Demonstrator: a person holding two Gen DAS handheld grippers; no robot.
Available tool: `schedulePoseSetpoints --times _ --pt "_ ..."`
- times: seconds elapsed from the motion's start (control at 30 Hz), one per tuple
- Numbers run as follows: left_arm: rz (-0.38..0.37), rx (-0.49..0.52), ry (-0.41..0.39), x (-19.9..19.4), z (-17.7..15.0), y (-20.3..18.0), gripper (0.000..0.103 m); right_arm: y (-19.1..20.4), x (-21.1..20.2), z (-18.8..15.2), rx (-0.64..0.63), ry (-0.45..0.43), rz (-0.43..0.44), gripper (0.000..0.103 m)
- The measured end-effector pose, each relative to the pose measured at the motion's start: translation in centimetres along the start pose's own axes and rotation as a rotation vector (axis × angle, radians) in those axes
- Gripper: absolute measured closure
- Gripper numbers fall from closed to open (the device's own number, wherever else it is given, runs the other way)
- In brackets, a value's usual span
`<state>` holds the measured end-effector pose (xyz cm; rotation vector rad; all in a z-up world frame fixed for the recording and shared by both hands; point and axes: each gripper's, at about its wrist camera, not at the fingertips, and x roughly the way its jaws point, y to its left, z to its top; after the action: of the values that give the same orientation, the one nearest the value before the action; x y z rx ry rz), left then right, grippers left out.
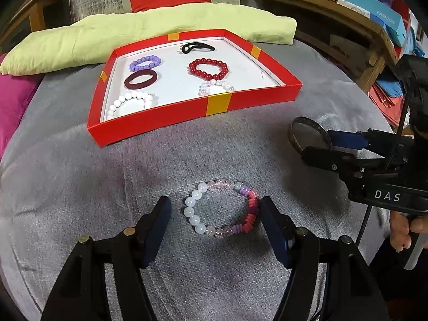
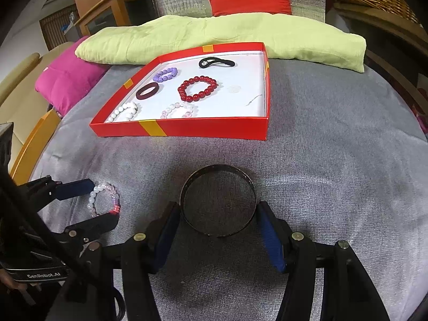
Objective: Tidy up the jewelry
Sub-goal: 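Grasp the white-and-pink bead bracelet on the table with the left tool, then lift and carry the bead bracelet with the left tool while the right tool carries the bangle toward the box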
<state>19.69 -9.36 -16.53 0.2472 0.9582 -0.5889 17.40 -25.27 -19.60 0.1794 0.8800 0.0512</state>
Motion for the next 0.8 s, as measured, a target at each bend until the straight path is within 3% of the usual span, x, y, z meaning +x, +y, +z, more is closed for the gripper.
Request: schedulePoseSetpoints --times 0.3,0.37,0.43,0.8 --pt "0.03 -0.035 -0.026 0.1 0.2 1.2 0.07 0.2 0.0 -0.1 -0.005 -0.001 -0.012 0.041" --pt "0.038 -0.059 -0.032 0.0 0.3 1.7 0.083 0.3 -0.1 -0.1 -0.006 -0.001 -0.013 0.041" --pt "0.036 -0.082 -0.036 0.0 0.3 2.2 0.088 0.3 -0.1 -0.1 -0.006 -0.002 -0.014 0.041" --pt "0.049 -0.1 -0.063 -0.2 0.7 2.7 0.094 0.4 -0.4 -0.1 0.006 -0.008 -0.018 0.042"
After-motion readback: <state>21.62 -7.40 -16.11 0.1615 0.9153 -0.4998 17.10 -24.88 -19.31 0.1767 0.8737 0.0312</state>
